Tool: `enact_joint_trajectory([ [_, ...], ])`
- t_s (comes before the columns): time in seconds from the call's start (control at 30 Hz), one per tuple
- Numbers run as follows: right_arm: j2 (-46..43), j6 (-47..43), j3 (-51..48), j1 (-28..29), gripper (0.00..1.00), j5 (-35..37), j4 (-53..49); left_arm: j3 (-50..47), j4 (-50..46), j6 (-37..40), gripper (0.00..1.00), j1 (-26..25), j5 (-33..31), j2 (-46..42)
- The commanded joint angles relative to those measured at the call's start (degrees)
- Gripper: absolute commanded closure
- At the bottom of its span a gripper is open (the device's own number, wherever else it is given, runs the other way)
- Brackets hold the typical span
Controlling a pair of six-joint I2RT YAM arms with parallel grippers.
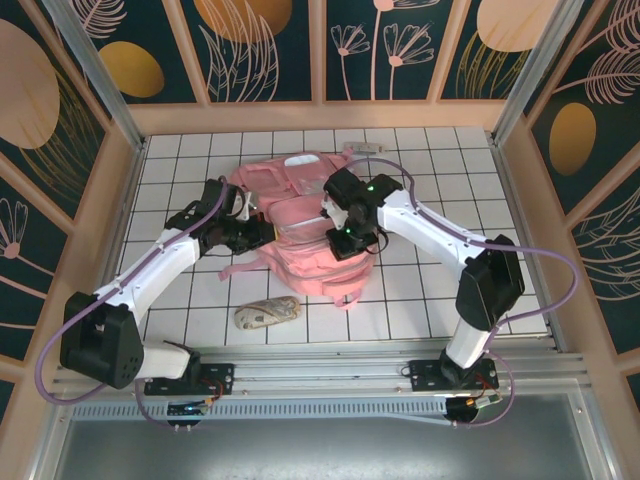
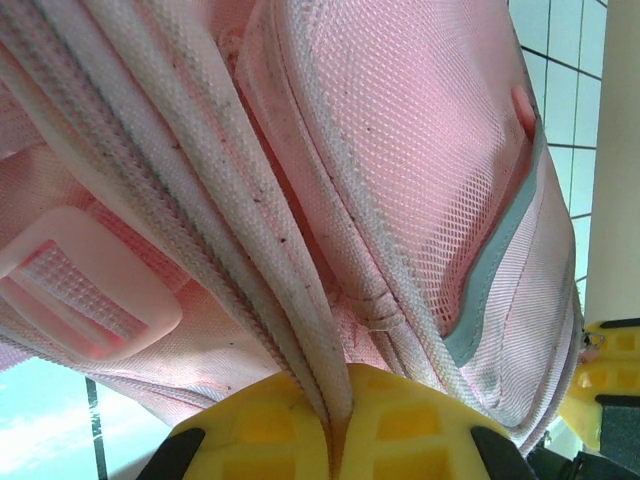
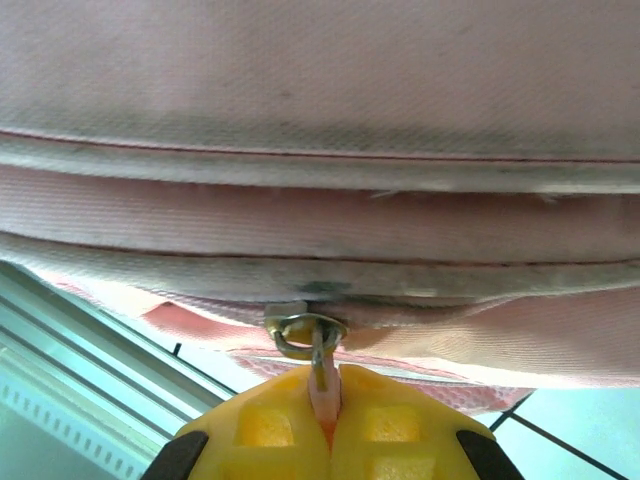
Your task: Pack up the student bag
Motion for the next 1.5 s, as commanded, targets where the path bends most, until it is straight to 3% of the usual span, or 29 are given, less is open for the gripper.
enact_joint_trajectory([
  [0.0,1.8,-0.6,0.0,-2.5,1.00,6.8,-2.3,1.6,-2.3,3.5,1.00,0.8,-1.1,-1.8],
  [0.13,1.5,-1.7,-4.9,-7.1,1.00,12.3,-1.1,1.1,-4.6,5.6,1.00,1.8,-2.5,-2.0],
  [0.33,0.6,-7.9,-8.6,-13.3,1.00,21.1,9.5,-0.1,-5.3,7.3,1.00,2.6,-1.9,-2.1],
  [0.47,3.8,-11.7,-5.9,-14.1,1.00,20.5,9.1,0.3,-9.3,10.6,1.00,2.9,-5.9,-2.1],
  [0.53,3.1,-12.9,-6.7,-14.5,1.00,23.5,9.9,0.2,-10.5,11.7,1.00,3.4,-7.3,-2.7],
  [0.67,2.0,-12.3,-4.0,-14.7,1.00,15.5,9.7,-0.1,-10.9,12.5,0.97,3.8,-7.1,-3.4],
  [0.77,1.0,-11.3,-1.3,-9.0,1.00,12.9,9.5,1.1,-6.0,10.3,0.03,3.5,-3.1,-6.1],
  [1.0,2.7,-6.8,3.0,-0.9,1.00,4.7,7.2,8.5,-4.6,18.3,0.01,-8.8,-8.9,-5.1],
  [1.23,-0.3,-1.7,0.4,3.1,1.00,-3.6,9.6,-8.8,4.0,28.4,0.01,-12.8,-12.0,-15.0],
  [1.33,-2.0,0.7,-1.4,3.2,1.00,-6.2,11.8,-11.1,4.0,32.5,0.01,-14.4,-18.8,-17.8],
  [1.37,-2.2,1.6,-1.8,3.5,1.00,-7.3,12.1,-10.7,3.8,33.9,0.01,-16.3,-26.7,-18.0],
  [1.4,-2.3,2.0,-1.7,4.1,1.00,-7.7,12.3,-10.7,4.1,35.8,0.01,-16.8,-30.1,-17.8],
  [1.47,-1.9,2.1,-0.9,5.2,1.00,-7.6,11.5,-9.4,3.5,38.9,0.01,-17.1,-32.1,-15.2],
])
